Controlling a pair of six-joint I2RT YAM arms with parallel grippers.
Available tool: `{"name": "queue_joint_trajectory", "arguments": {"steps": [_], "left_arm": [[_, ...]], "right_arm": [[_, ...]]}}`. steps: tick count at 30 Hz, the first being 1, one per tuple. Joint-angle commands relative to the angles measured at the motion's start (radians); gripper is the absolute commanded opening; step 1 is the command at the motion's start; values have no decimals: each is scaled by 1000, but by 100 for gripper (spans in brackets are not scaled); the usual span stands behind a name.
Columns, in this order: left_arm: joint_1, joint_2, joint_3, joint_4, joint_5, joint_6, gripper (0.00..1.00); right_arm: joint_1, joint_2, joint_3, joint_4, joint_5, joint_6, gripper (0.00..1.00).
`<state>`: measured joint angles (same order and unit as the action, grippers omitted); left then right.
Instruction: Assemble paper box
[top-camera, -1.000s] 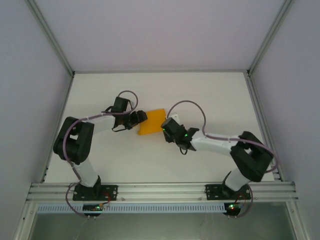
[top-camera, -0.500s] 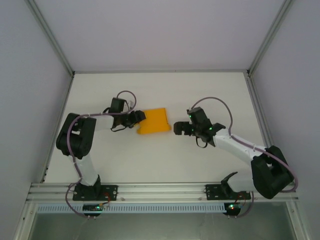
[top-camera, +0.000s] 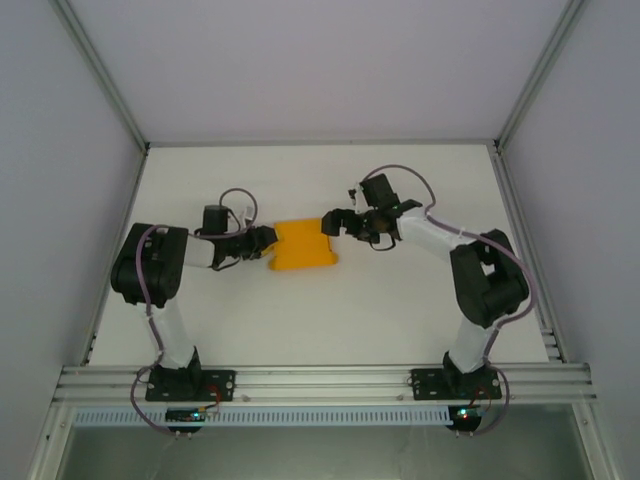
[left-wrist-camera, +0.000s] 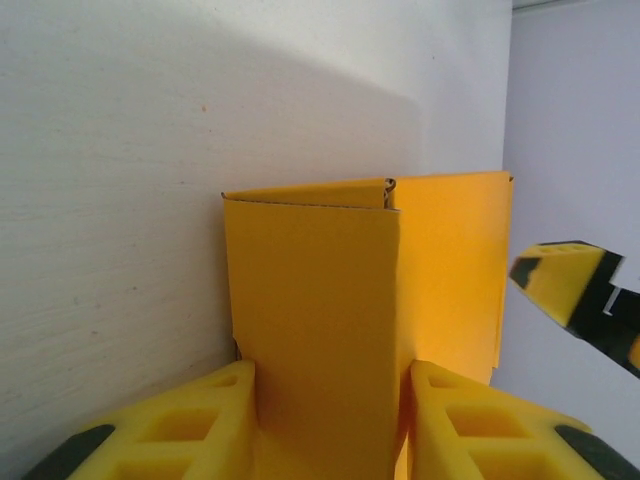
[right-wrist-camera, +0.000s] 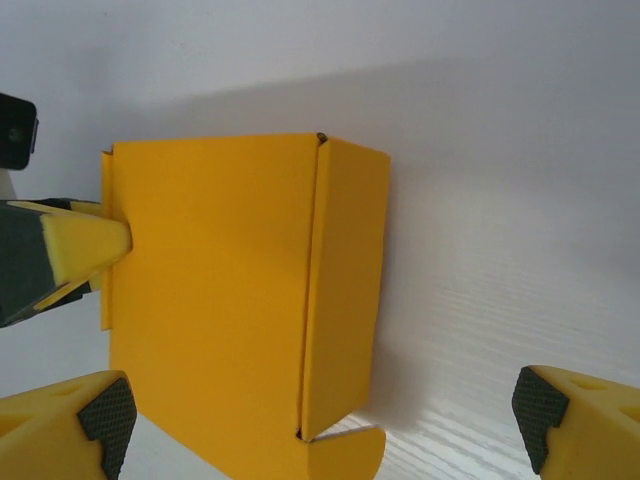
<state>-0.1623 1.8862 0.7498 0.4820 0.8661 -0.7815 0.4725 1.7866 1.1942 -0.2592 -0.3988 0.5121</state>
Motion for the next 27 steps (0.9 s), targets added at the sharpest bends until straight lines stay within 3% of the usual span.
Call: {"name": "queue_joint_trajectory", "arguments": {"steps": [1,13,20,27], "left_arm": [[18,39,-43,-46,-2,-5,36],[58,71,-101,173,77,-111,36],[66,93,-103,248,107,-145,36],[64,75,-89,249,131,-135,39]], "right_arm": [[-2,64,74,-40,-98,29,99],[-5,221,176,-33,-279,106,98],[3,272,169,133,-370,220,87],[23,300,177,362,-504,367,68]]}}
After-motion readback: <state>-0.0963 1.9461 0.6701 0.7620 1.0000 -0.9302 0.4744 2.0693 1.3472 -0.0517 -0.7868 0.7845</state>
